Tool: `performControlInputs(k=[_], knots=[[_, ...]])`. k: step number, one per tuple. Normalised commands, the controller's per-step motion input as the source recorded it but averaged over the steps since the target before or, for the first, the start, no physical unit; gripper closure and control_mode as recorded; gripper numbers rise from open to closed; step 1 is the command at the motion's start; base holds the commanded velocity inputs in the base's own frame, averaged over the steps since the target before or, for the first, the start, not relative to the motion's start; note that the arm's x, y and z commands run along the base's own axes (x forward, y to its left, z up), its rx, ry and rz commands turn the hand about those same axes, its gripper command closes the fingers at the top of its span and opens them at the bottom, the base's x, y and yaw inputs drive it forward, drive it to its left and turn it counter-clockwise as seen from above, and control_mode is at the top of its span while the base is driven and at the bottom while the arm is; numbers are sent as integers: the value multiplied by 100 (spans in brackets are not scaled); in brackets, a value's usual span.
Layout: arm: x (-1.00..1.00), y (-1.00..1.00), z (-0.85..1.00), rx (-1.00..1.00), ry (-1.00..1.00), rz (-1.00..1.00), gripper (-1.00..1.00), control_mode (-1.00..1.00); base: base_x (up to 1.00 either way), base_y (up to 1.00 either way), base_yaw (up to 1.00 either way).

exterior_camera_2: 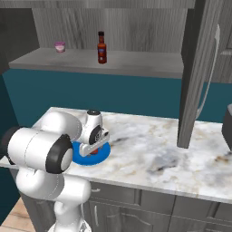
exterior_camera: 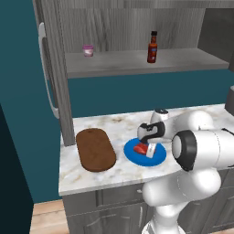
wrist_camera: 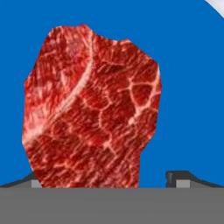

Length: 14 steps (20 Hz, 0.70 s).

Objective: Pick the steak from the plate and place it on the cutting board. Then pick the condiment bottle from the cabinet and place it next to the cutting board.

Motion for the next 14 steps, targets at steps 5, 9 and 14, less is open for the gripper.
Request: performControlInputs(k=[5,9,14], knots=[[0,0,-3,0,0,2,100,-100,0,0,0],[0,0,0,0,0,0,100,-100,0,0,0],[-1,0,0,0,0,1,100,-100,0,0,0]])
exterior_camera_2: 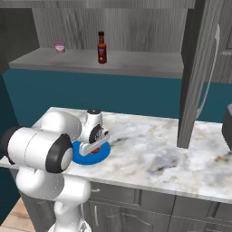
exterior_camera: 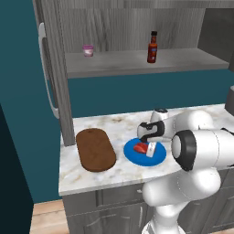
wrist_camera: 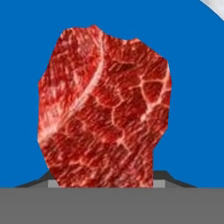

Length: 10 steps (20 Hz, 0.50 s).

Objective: Pick the steak from the plate and place it on the cutting board. Then pick the condiment bottle from the cabinet and place it next to the cutting board.

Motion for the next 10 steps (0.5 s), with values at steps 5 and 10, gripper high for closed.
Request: performControlInputs(k=[5,10], knots=[[-3,0,12,0,-6,2,100,-100,0,0,0],[-1,0,23,2,-9,3,100,-100,0,0,0]])
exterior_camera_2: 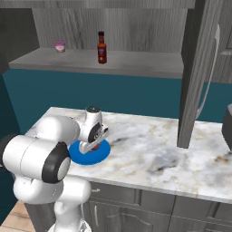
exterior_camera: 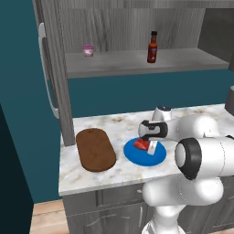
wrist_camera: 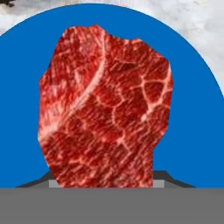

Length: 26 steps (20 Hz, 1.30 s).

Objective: Pick the steak from the plate and place it on the cutting board. Then pick the condiment bottle from the cabinet and place it next to the cutting board.

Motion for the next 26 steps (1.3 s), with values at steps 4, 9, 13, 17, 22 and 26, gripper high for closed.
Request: performControlInputs(k=[4,9,13,17,22,26], knots=[[0,0,23,3,-9,3,100,-100,0,0,0],[0,5,21,2,-9,2,100,-100,0,0,0],[0,12,17,2,-9,0,100,-100,0,0,0],[0,14,14,2,-8,0,100,-100,0,0,0],[0,17,11,0,-6,0,100,-100,0,0,0],[0,21,5,0,-3,0,100,-100,0,0,0]])
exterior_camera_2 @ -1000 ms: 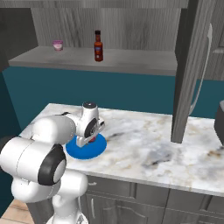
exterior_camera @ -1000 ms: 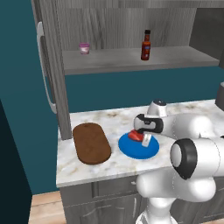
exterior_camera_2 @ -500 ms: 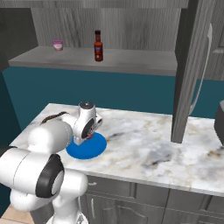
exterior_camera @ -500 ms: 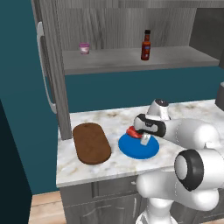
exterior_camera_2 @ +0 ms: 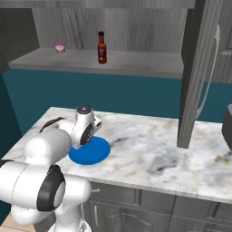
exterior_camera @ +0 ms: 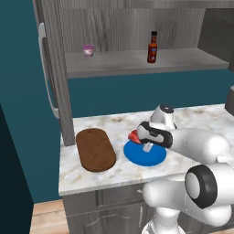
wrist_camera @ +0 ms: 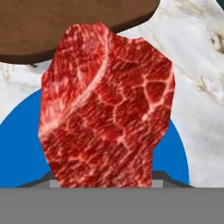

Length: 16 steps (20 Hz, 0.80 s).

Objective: Pick the steak from the plate and place it on the cutting board. Then pick the condiment bottle from the cabinet and place it next to the cutting board.

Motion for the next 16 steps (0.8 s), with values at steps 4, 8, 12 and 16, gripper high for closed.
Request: performControlInputs(k=[4,8,12,16], knots=[[0,24,2,1,-1,0,100,-100,0,0,0],[0,24,2,2,0,0,100,-100,0,0,0],[0,23,3,4,0,0,100,-100,0,0,0],[0,22,3,6,0,0,100,-100,0,0,0]])
